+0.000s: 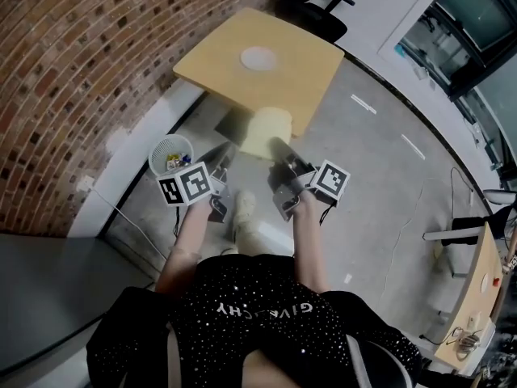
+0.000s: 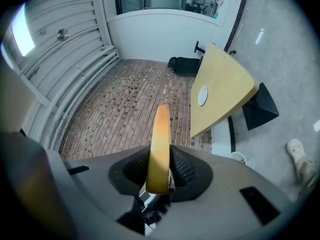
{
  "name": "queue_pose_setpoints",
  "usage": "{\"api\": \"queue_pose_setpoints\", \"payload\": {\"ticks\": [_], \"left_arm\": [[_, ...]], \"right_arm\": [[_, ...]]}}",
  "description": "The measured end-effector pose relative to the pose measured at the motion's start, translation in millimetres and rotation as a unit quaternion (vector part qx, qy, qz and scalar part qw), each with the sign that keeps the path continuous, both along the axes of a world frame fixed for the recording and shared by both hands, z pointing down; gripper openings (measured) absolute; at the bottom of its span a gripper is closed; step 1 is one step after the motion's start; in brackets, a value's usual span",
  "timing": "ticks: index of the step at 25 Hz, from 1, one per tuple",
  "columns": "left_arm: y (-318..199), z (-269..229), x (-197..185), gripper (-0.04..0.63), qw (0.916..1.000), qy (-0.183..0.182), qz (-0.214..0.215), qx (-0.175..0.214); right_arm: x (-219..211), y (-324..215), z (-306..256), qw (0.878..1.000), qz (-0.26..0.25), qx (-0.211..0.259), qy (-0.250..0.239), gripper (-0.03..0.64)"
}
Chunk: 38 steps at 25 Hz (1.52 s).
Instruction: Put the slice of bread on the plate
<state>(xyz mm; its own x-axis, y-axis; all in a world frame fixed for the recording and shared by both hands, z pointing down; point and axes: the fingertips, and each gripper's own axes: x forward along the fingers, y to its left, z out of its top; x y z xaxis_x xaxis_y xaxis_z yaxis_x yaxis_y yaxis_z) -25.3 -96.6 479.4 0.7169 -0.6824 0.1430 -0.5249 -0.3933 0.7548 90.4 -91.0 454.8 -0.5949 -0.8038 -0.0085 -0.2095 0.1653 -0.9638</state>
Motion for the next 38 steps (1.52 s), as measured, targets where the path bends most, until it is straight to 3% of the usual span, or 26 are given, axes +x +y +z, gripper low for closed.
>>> {"api": "queue_pose_setpoints", "payload": {"ticks": [13,27,38], "left_arm": [[-111.7,-2.7,19.0,0.012,0.9999,0.001,-0.011,-0.009],[-269.7,-3.4,50.8,0.012,0.9994,0.015,-0.03,-0.01],[-314.5,11.0,69.5,0.012,0.9995,0.018,-0.026,-0.011]], "right_arm": [[15.5,-116.2,-2.4,1.0,-0.021,-0.008,0.005,0.1],[45.2,-273.3,2.4,0.998,-0.045,-0.019,0.03,0.1],[66.8,-314.3,23.7,0.999,-0.035,-0.029,0.023,0.1]]}}
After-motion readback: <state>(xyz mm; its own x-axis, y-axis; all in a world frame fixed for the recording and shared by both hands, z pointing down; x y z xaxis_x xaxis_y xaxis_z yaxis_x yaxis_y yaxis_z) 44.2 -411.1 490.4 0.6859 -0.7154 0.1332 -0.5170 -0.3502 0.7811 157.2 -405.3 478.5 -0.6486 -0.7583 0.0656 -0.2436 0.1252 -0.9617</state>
